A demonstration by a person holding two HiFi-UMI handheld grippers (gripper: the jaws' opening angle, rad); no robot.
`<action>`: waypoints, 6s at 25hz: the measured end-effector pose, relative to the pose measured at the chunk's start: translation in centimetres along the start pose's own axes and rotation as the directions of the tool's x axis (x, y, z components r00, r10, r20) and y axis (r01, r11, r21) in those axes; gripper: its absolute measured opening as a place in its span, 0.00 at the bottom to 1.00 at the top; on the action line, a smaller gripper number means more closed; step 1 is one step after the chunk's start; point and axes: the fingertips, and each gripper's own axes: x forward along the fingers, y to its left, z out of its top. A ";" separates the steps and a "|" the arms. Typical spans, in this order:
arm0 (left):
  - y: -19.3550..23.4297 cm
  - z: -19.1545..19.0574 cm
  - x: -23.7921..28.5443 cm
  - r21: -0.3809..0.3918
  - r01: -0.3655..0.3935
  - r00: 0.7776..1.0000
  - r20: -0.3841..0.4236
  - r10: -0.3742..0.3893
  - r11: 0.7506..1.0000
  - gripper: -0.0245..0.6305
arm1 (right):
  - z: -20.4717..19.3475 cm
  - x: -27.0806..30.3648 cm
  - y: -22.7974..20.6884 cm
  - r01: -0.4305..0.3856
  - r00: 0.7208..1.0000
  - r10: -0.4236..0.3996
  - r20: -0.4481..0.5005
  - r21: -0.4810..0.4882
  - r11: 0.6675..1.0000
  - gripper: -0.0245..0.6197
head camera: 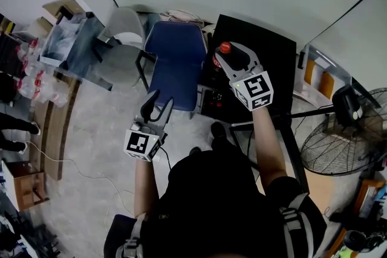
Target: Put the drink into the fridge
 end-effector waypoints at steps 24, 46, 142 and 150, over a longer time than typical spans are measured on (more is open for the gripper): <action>-1.7 -0.1 -2.6 0.027 0.053 0.999 -0.005 -0.053 0.998 0.30 | 0.8 -2.5 2.6 -0.010 1.000 0.008 0.025 0.084 0.996 0.25; -4.1 -0.8 -7.6 0.061 0.133 0.991 -0.025 -0.131 0.989 0.30 | 1.0 -7.7 6.7 0.053 0.997 -0.058 0.043 0.108 0.993 0.25; -6.9 -10.2 -4.8 0.021 0.170 0.950 -0.270 -0.158 0.985 0.29 | -39.2 -10.9 -1.1 0.541 0.817 -0.453 -0.356 0.203 0.816 0.25; -6.7 -11.0 -4.9 0.017 0.152 0.949 -0.281 -0.141 0.988 0.29 | -39.8 -10.7 -1.4 0.555 0.813 -0.475 -0.337 0.198 0.808 0.25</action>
